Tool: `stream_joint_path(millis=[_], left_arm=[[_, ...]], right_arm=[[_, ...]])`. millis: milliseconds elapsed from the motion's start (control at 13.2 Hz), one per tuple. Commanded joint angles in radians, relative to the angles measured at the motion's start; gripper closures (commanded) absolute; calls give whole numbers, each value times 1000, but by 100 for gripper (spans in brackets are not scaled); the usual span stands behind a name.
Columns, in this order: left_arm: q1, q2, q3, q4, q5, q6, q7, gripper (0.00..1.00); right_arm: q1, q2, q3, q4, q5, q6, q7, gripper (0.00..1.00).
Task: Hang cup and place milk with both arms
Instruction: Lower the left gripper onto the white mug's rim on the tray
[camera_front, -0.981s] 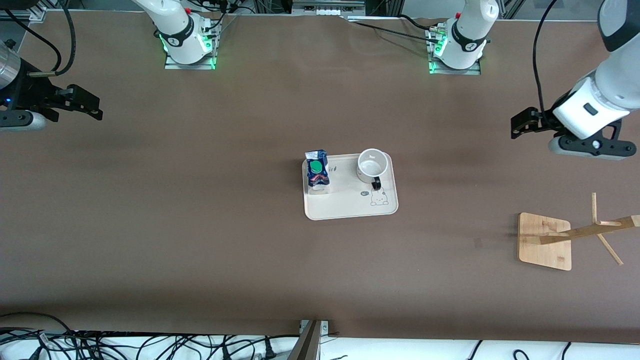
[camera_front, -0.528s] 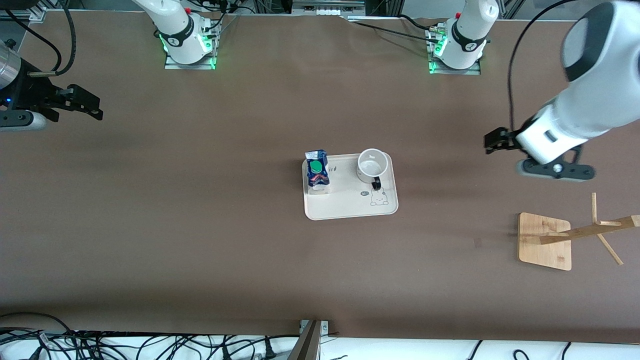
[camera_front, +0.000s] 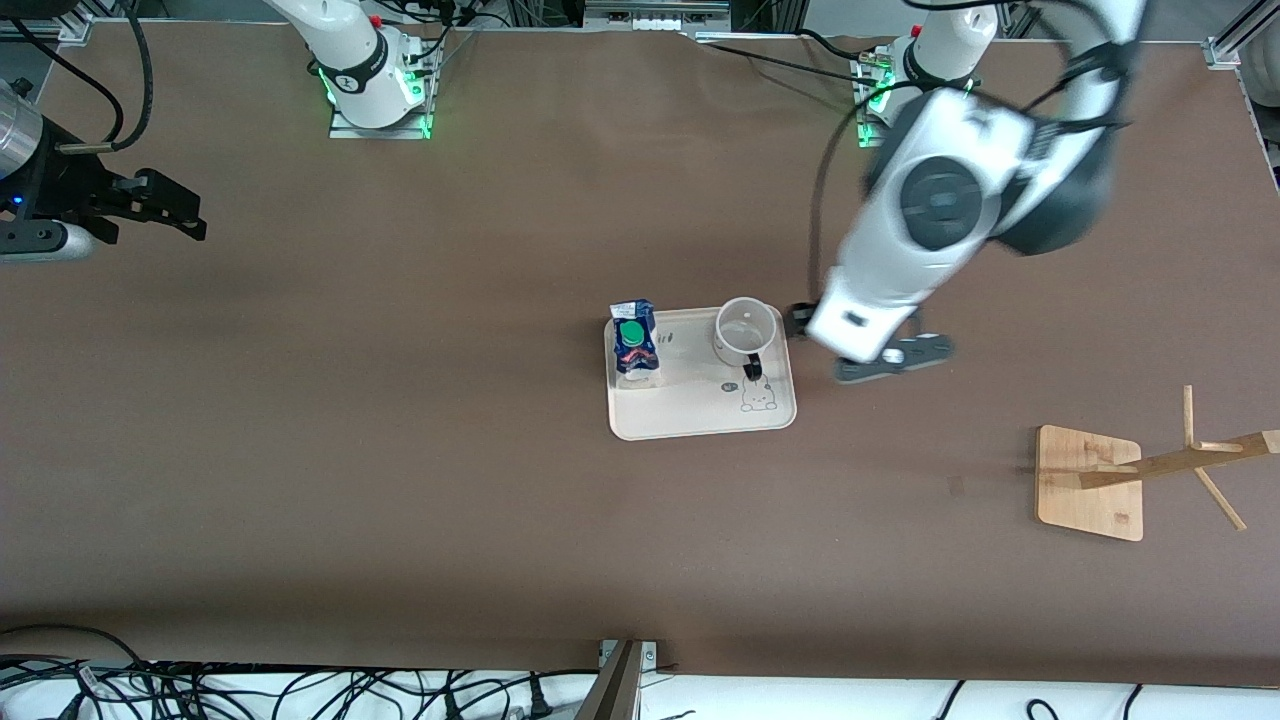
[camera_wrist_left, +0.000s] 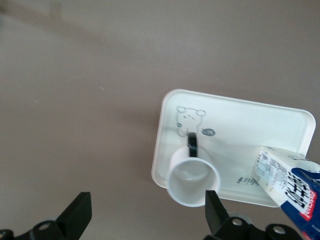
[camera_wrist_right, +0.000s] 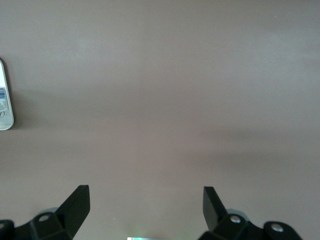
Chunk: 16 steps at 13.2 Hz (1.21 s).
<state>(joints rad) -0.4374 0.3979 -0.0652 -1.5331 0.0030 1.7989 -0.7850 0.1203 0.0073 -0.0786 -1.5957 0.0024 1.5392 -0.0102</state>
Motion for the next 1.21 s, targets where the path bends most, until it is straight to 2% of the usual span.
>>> stream_joint_path(millis=[0,226,302,528,679,755,830,1132], left_arm=[[-85,94,11,8,52,84,-88,0],[-161,143,11,-44,84,180,-265,1],[-173,148,11,-74,94,216,-270,11],[-193,142,11,-186,97,322,-283,32],[-198,147,11,-216,98,387,-287,43],[-198,157,11,-217,98,414,-287,45],[-201,165,11,-217,98,422,-287,53],[-210,173,11,-214,98,422,-286,100]], right_arm=[[-2,2,5,16,-4,-11,-4,0],[-2,3,3,16,-4,-11,-4,0],[-2,2,5,16,-4,-11,-4,0],[-2,3,3,16,-4,-11,-4,0],[-2,3,3,16,-4,-11,-4,0],[-2,3,3,16,-4,-11,-4,0],[-2,3,5,16,-4,-11,-4,0],[-2,3,5,16,-4,-10,-4,0]])
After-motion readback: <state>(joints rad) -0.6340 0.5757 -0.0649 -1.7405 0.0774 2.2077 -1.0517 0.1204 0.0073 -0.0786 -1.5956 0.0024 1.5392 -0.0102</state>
